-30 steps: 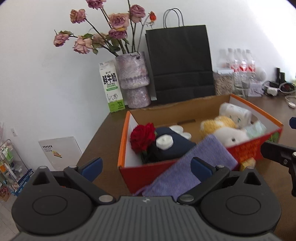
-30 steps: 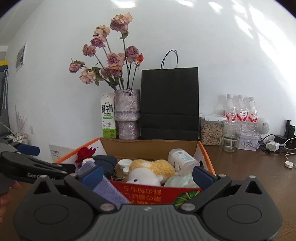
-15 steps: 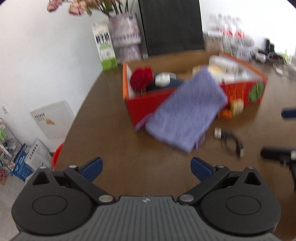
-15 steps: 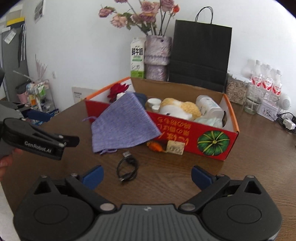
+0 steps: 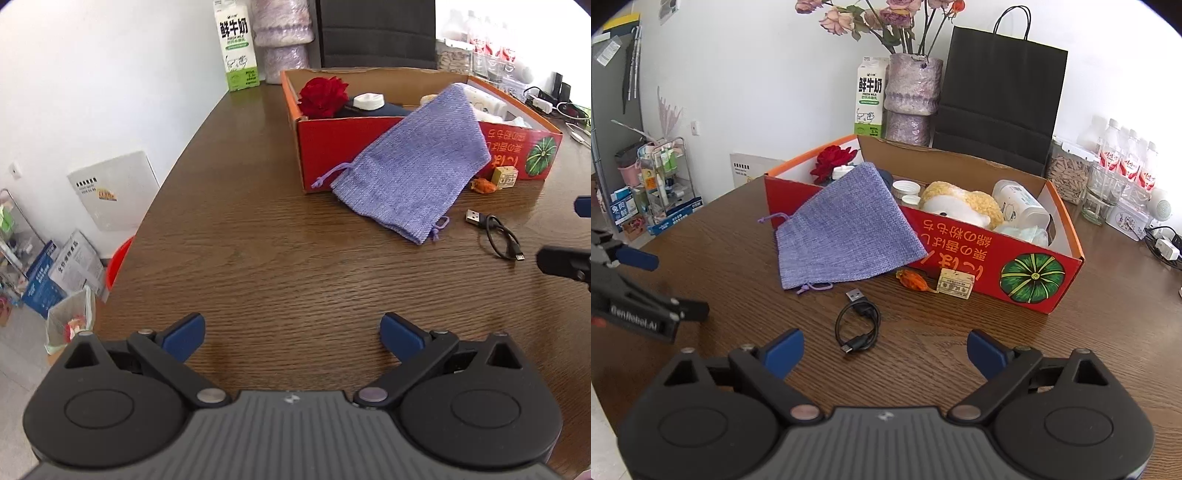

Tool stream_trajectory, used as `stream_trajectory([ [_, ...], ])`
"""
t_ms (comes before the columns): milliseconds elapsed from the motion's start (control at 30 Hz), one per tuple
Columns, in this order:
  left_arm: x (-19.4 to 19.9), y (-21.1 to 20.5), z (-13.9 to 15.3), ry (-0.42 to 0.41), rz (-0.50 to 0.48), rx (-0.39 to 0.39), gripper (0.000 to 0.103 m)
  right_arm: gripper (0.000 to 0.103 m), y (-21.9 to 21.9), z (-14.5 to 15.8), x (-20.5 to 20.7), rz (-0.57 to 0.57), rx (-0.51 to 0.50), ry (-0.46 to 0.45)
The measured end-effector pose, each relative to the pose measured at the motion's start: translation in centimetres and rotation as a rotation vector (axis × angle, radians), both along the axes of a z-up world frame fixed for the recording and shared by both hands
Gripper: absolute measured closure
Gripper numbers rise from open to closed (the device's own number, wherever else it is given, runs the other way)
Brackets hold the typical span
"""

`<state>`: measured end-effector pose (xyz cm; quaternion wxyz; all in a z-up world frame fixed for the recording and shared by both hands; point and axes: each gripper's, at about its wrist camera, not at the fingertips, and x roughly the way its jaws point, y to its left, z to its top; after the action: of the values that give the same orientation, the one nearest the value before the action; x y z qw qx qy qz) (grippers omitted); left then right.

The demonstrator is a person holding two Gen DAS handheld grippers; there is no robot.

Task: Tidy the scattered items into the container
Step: 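Grasp the purple pouch with left tool while right tool grasps black USB cable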

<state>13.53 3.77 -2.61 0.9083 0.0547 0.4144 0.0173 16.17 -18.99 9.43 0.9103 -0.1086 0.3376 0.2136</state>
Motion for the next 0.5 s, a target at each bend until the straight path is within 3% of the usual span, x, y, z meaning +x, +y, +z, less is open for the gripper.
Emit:
stream_trajectory([
  [200, 0.5, -1.0, 0.2, -0.024, -0.012, 0.006, 0.000, 0.017, 0.6, -0.7, 1.4, -0.001, 0.024, 0.023],
  [400, 1.7, -2.1, 0.8, -0.059, -0.011, -0.007, 0.000, 0.034, 1.3, -2.5, 3.6, -0.035, 0.072, 0.095],
  [467, 2.0, -2.4, 0.9, -0.063, -0.007, -0.011, 0.000, 0.046, 1.8, -2.9, 3.2, -0.017, 0.048, 0.044],
  [500, 2.2, -2.6, 1.0, -0.067, -0.005, -0.021, 0.000, 0.068, 1.8, -2.9, 3.0, 0.002, 0.059, 0.037],
])
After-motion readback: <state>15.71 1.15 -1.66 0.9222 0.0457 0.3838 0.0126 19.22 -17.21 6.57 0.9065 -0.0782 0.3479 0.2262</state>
